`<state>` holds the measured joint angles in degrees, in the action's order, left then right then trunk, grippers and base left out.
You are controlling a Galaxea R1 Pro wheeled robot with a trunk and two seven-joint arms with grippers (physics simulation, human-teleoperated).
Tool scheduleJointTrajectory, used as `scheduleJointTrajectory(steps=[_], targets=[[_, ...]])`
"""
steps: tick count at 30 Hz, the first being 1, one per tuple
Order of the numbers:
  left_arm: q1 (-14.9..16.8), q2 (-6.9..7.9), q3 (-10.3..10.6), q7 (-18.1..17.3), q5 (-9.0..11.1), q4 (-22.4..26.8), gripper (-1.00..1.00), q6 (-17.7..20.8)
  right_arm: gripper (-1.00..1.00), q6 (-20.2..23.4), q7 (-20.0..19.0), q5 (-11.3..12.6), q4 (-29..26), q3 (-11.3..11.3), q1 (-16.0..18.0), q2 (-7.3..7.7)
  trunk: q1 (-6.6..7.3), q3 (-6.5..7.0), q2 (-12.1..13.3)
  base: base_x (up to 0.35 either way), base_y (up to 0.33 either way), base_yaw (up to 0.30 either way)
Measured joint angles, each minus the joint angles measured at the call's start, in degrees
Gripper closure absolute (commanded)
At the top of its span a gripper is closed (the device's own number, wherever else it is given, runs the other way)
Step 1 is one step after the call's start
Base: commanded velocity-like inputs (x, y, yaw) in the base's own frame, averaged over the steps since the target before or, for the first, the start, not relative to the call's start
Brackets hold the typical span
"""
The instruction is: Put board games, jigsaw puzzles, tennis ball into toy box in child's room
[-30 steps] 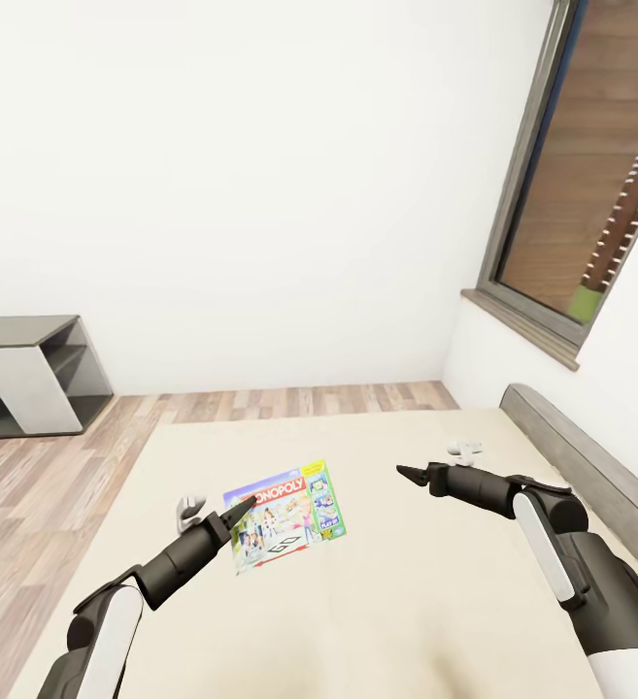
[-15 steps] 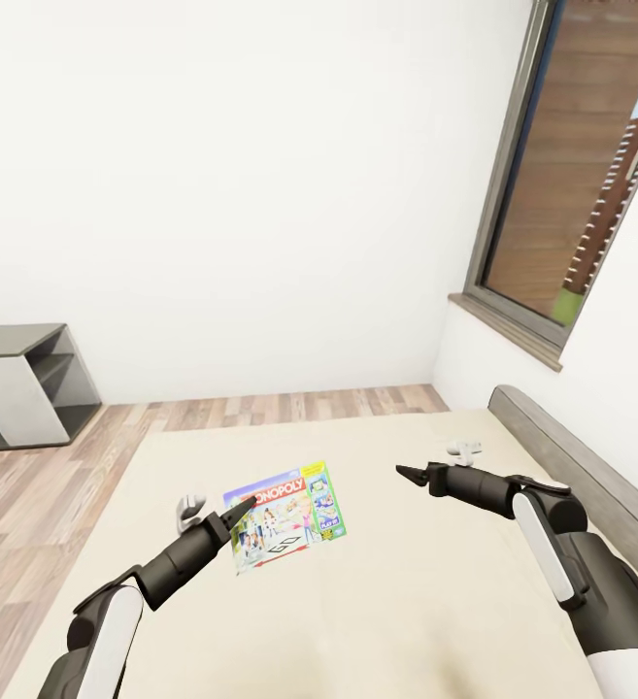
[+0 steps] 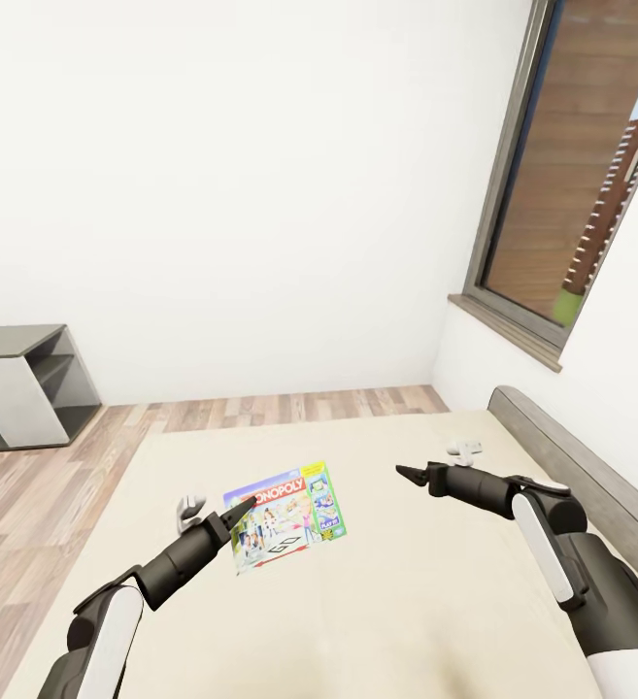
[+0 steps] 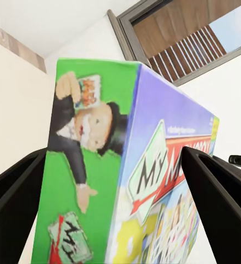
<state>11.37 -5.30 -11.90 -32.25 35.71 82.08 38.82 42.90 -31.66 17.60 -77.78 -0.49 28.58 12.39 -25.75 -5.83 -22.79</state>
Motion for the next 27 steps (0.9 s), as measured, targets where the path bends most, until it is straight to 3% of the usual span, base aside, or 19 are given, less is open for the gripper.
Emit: scheduleJointTrajectory(steps=[27], targets=[[0.0, 0.03, 0.0, 0.0, 0.0, 0.0, 1.00, 0.0, -1.00, 0.2, -0.2, 0.2, 0.0, 0.1, -0.4, -0.10, 0.00, 0.02, 0.0, 0.000, 0.000, 0.000]])
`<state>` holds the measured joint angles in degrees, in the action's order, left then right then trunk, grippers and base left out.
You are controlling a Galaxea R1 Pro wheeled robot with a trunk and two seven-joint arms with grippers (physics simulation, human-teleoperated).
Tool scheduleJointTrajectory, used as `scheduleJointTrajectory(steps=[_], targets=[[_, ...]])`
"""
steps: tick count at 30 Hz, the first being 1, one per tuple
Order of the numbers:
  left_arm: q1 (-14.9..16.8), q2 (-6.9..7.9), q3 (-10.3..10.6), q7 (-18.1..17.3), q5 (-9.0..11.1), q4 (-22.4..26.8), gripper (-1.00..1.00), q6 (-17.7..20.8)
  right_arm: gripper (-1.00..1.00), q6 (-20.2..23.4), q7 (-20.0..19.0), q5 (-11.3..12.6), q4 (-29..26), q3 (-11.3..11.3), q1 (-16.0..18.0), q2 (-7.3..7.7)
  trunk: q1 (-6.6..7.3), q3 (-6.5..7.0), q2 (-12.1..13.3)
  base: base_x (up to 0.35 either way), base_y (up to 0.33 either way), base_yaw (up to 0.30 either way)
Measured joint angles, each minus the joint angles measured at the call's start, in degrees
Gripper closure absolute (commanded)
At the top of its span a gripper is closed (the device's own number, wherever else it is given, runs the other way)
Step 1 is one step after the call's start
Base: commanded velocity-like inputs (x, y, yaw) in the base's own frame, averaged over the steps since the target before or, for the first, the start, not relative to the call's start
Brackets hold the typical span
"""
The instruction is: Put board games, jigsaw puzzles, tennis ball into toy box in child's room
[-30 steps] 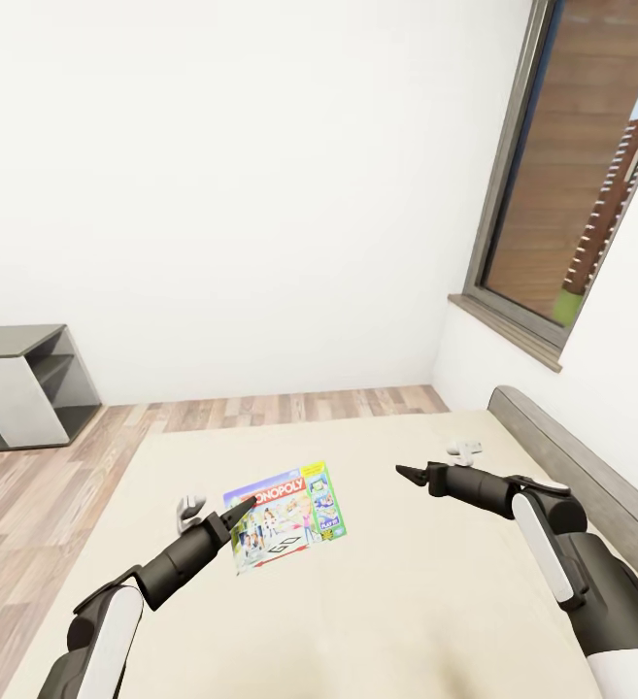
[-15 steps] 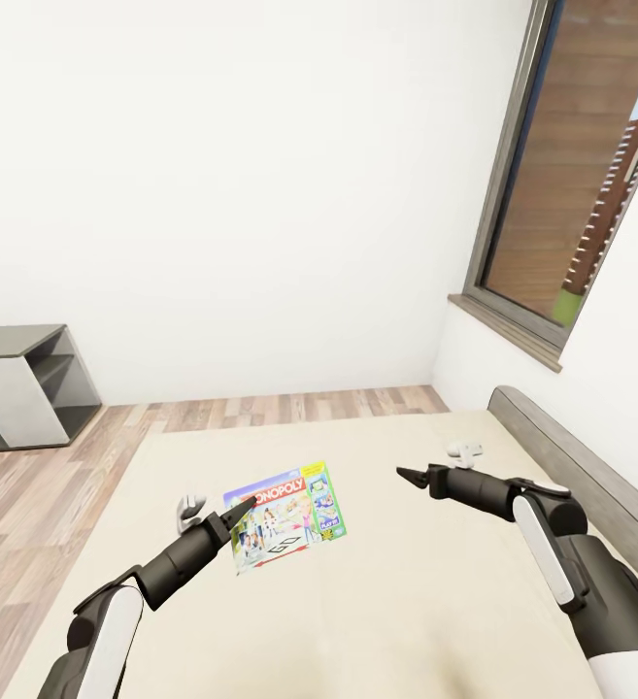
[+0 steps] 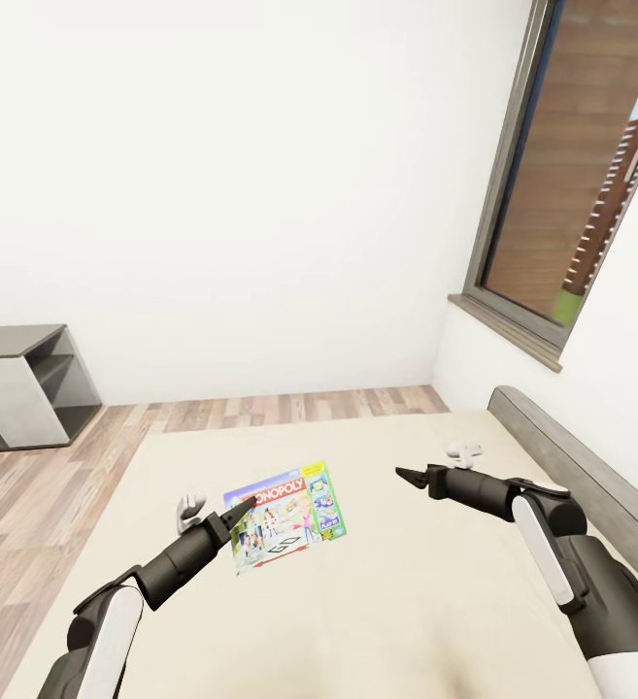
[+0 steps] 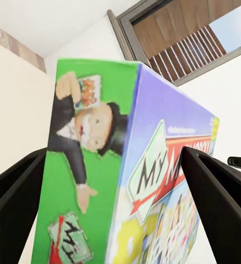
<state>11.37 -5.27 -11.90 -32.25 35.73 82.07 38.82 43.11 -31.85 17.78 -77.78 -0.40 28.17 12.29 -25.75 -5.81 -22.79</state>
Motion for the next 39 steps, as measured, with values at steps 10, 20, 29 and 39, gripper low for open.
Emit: scheduleJointTrajectory(steps=[10, 20, 29, 39], targets=[[0.0, -0.02, 0.0, 0.0, 0.0, 0.0, 1.00, 0.0, -1.00, 0.1, 0.0, 0.0, -0.2, 0.0, 0.0, 0.04, 0.00, 0.00, 0.0, 0.000, 0.000, 0.000], [0.0, 0.00, 0.0, 0.0, 0.0, 0.0, 1.00, 0.0, -1.00, 0.3, -0.1, 0.1, -0.8, -0.1, -0.3, 0.14, 0.00, 0.00, 0.0, 0.000, 0.000, 0.000], [0.0, 0.00, 0.0, 0.0, 0.0, 0.0, 1.00, 0.0, -1.00, 0.3, -0.1, 0.1, -1.5, -0.1, -0.7, 0.10, 0.00, 0.30, 0.0, 0.000, 0.000, 0.034], [0.0, 0.00, 0.0, 0.0, 0.0, 0.0, 1.00, 0.0, -1.00, 0.3, -0.1, 0.1, -1.8, -0.2, -0.8, 0.07, 0.00, 1.07, 0.0, 0.000, 0.000, 0.030]])
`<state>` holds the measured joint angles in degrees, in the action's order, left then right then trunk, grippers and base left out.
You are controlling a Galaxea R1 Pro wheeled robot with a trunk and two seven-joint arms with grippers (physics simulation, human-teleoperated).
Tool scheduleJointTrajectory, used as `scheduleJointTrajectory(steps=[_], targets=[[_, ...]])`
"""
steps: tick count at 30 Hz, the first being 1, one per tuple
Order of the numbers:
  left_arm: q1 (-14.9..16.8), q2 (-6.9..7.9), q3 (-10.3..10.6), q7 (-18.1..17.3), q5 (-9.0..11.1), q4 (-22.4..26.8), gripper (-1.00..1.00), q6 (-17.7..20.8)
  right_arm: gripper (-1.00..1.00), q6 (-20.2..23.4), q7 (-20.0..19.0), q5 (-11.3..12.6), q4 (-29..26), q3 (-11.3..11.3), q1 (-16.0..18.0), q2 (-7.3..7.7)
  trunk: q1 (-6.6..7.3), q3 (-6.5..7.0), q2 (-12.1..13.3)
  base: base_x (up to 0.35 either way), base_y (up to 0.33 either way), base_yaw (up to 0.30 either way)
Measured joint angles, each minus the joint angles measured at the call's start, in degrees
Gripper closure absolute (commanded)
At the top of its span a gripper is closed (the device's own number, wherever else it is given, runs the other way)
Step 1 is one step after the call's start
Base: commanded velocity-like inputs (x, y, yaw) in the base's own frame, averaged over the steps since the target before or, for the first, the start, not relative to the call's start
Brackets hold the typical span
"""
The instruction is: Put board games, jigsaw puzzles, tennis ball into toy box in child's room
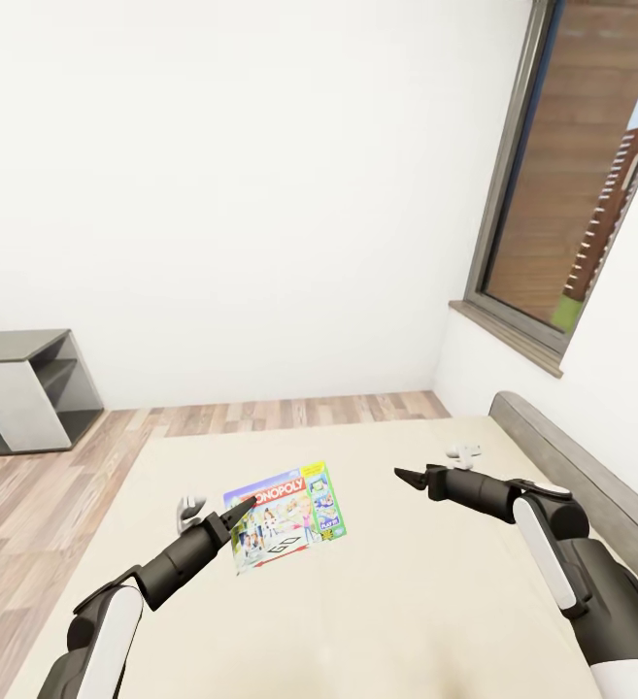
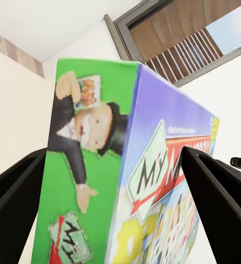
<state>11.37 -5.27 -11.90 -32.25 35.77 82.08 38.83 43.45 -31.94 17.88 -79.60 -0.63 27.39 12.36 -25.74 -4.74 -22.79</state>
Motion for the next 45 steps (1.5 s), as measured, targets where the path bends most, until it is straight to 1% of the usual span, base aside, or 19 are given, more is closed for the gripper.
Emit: scheduleJointTrajectory(steps=[15, 24, 31, 32, 34, 35, 36, 37, 38, 40, 42, 43, 44, 45], targets=[[0.0, -0.02, 0.0, 0.0, 0.0, 0.0, 1.00, 0.0, -1.00, 0.1, 0.0, 0.0, -0.2, 0.0, 0.0, 0.00, 0.00, 1.17, 0.0, 0.000, 0.000, 0.004], [0.0, -0.03, 0.0, 0.0, 0.1, 0.0, 1.00, 0.0, -1.00, 0.1, 0.0, 0.0, -0.4, -0.1, -0.1, -0.01, 0.00, 1.27, 0.0, 0.000, 0.000, 0.000], [0.1, -0.07, 0.0, 0.0, 1.1, -0.5, 1.00, -0.1, -1.00, 0.9, 0.0, 0.3, -0.4, 0.2, 0.0, -0.11, 0.00, 1.28, 0.0, 0.000, 0.000, 0.000], [0.8, -0.15, 0.0, 0.0, 2.8, -2.7, 1.00, -1.5, -1.00, 2.8, 0.1, 0.6, -0.2, 0.5, 0.0, -0.19, -0.01, 1.28, 0.0, 0.000, 0.000, 0.000], [1.6, -0.21, 0.0, 0.0, 5.3, -5.0, 1.00, -4.4, -1.00, 4.0, 0.1, 1.4, 0.0, 0.6, 0.0, -0.26, 0.00, 1.28, 0.0, 0.000, 0.000, 0.000], [1.9, -0.22, -0.1, 0.0, 6.9, -6.1, 1.00, -6.5, -1.00, 4.4, 0.1, 2.0, 0.1, 0.6, 0.0, -0.31, -0.01, 1.28, 0.0, 0.000, 0.000, 0.000], [2.4, -0.18, -0.4, -0.2, 11.2, -8.5, 1.00, -11.3, -1.00, 5.0, 0.1, 3.9, 0.5, 0.7, 0.0, -0.38, -0.01, 1.28, 0.0, 0.000, 0.000, 0.000], [2.4, -0.18, -0.3, -0.1, 10.9, -8.6, 1.00, -11.5, -1.00, 5.1, 0.1, 3.9, 0.5, 0.7, 0.0, -0.38, 0.00, 1.28, 0.0, 0.000, 0.000, 0.000], [2.6, -0.15, -0.4, -0.3, 13.5, -9.9, 1.00, -14.1, -1.00, 5.3, 0.1, 5.0, 0.8, 0.7, 0.0, -0.39, -0.01, 1.28, 0.0, 0.000, 0.000, 0.000], [2.8, -0.09, -0.4, -0.5, 18.0, -12.9, 1.00, -19.3, -1.00, 5.6, 0.1, 7.4, 1.8, 0.7, -0.1, -0.40, -0.01, 1.28, 0.0, 0.000, 0.000, 0.000], [3.0, -0.06, -0.3, -0.8, 22.0, -15.7, 1.00, -23.7, -1.00, 5.7, 0.0, 9.7, 2.9, 0.7, -0.3, -0.43, -0.01, 1.28, 0.0, 0.000, 0.000, 0.000], [3.2, -0.07, -0.3, -1.0, 23.7, -16.9, 1.00, -25.5, -1.00, 5.8, 0.0, 10.8, 3.4, 0.7, -0.4, -0.45, -0.01, 1.28, 0.0, 0.000, 0.000, 0.000], [3.2, -0.07, -0.2, -1.0, 23.6, -16.9, 1.00, -25.6, -1.00, 5.8, 0.0, 10.8, 3.5, 0.7, -0.4, -0.45, 0.00, 1.28, 0.0, 0.000, 0.000, 0.000], [3.3, -0.13, -0.3, -1.1, 25.0, -18.0, 1.00, -27.0, -1.00, 5.8, -0.1, 11.7, 4.0, 0.7, -0.4, -0.46, 0.00, 1.28, 0.0, 0.000, 0.000, 0.000]])
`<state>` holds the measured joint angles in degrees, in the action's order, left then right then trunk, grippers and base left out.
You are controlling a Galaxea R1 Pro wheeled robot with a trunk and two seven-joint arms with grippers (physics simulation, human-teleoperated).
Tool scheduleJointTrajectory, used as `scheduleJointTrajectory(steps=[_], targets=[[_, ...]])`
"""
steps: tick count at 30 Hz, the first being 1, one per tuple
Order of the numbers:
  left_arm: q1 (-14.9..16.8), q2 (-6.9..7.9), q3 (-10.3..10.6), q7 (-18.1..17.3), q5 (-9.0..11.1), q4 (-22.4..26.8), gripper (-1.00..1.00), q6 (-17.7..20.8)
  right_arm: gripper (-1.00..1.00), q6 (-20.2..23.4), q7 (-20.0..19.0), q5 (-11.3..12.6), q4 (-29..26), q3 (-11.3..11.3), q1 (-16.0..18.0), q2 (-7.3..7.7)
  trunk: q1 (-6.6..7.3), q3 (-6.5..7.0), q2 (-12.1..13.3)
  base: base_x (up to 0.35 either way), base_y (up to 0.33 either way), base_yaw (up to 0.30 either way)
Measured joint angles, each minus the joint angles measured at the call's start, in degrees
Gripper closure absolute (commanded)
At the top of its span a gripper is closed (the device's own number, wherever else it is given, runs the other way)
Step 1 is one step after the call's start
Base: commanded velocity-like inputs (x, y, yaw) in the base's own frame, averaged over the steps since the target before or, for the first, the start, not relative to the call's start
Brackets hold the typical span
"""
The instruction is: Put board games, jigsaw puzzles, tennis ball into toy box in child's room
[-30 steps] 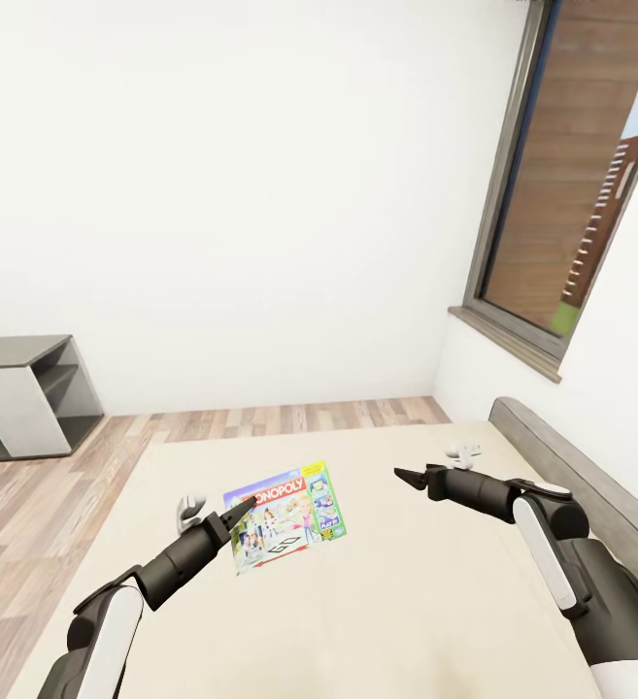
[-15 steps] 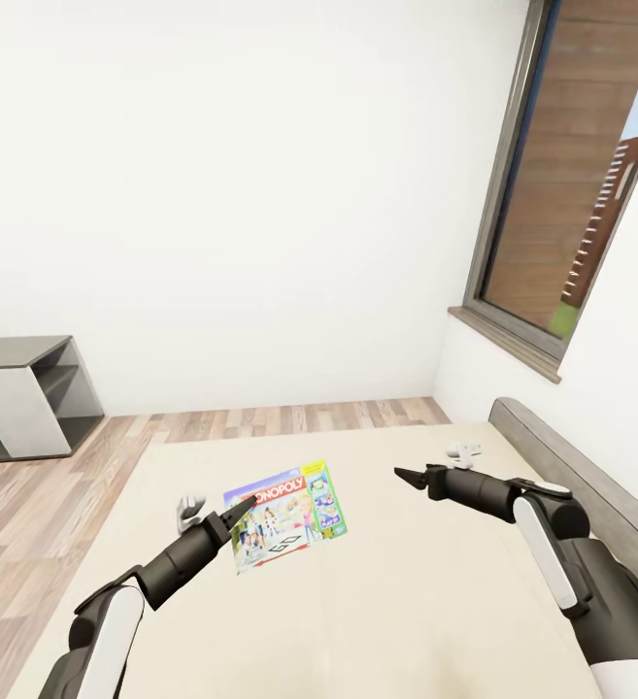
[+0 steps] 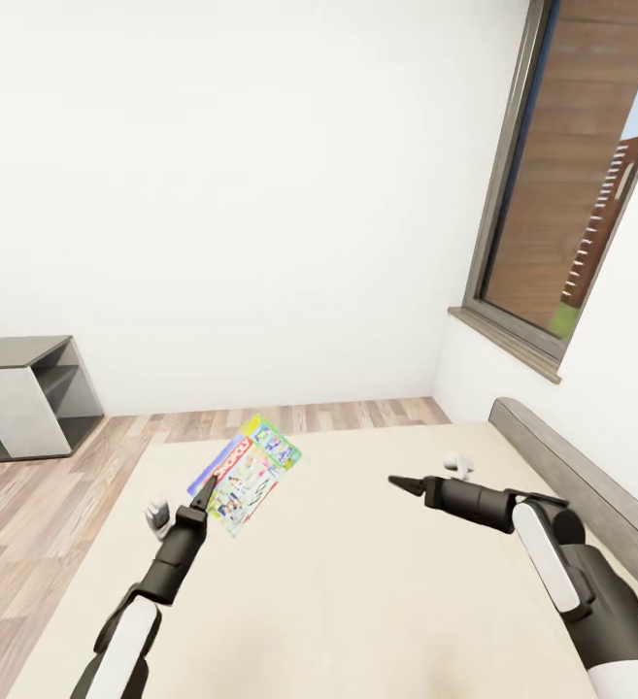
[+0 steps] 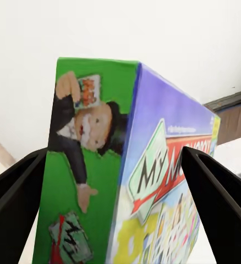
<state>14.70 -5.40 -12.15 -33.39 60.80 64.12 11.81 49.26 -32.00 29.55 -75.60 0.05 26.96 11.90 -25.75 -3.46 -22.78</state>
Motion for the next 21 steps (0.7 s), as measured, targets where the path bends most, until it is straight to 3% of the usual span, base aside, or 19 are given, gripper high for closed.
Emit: scheduleJointTrajectory(steps=[3, 12, 17, 18, 21], targets=[[0.4, -0.35, 0.1, -0.2, 2.7, -2.2, 1.00, -3.0, -1.00, 0.0, -0.1, 2.2, 1.3, 0.0, -0.2, -0.06, 0.00, 0.00, 0.0, 0.000, 0.000, 0.000], [1.4, -1.97, 1.1, 0.0, 4.9, -5.1, 1.00, -5.8, -1.00, 0.0, -0.3, 7.9, 3.4, 0.0, -0.5, -1.54, 0.00, 0.00, 0.0, 0.000, 0.000, 0.000], [3.1, -2.50, 4.1, 0.0, 5.4, -7.7, 1.00, -7.7, -1.00, -0.1, -0.8, 11.0, 4.2, -0.1, -1.4, -3.02, 0.00, 0.00, 0.0, 0.000, 0.000, 0.000], [4.0, -2.63, 5.5, 0.0, 5.5, -9.3, 1.00, -8.7, -1.00, -0.1, -1.4, 11.6, 4.3, -0.2, -1.7, -3.54, 0.00, 0.00, 0.0, 0.000, 0.000, 0.000], [5.1, -2.68, 7.1, 0.0, 5.8, -11.0, 1.00, -9.7, -1.00, -0.1, -2.4, 12.0, 4.5, -0.3, -1.9, -4.33, 0.00, 0.00, 0.0, 0.000, 0.000, 0.000]])
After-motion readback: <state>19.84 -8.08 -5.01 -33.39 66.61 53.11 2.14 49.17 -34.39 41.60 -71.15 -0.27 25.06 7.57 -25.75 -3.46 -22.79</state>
